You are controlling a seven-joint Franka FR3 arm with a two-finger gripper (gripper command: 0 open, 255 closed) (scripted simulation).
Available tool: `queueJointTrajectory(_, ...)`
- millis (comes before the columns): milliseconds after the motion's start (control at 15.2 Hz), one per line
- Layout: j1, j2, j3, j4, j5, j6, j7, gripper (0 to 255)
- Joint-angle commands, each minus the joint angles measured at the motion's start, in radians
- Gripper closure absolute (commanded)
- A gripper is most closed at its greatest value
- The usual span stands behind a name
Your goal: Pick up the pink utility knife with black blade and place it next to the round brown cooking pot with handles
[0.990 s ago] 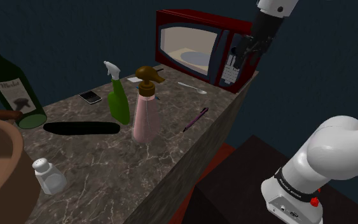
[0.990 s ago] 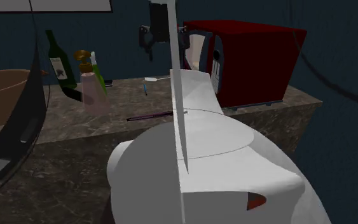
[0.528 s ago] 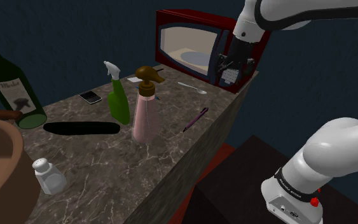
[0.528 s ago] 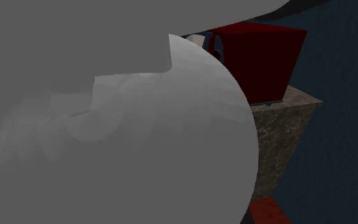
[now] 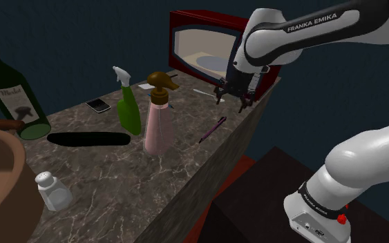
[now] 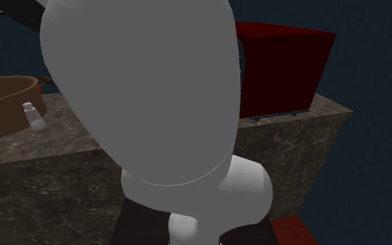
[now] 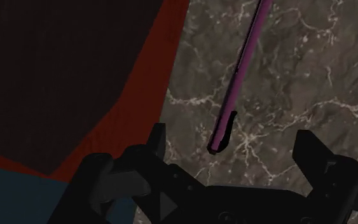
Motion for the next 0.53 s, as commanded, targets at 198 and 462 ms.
queueJointTrajectory(198,-0.046,0.127,0.045,-0.013,0.042,0.136,0.203,0)
queueJointTrajectory(462,-0.043,0.168,0.057,-0.035,0.045,0.2,0.204,0)
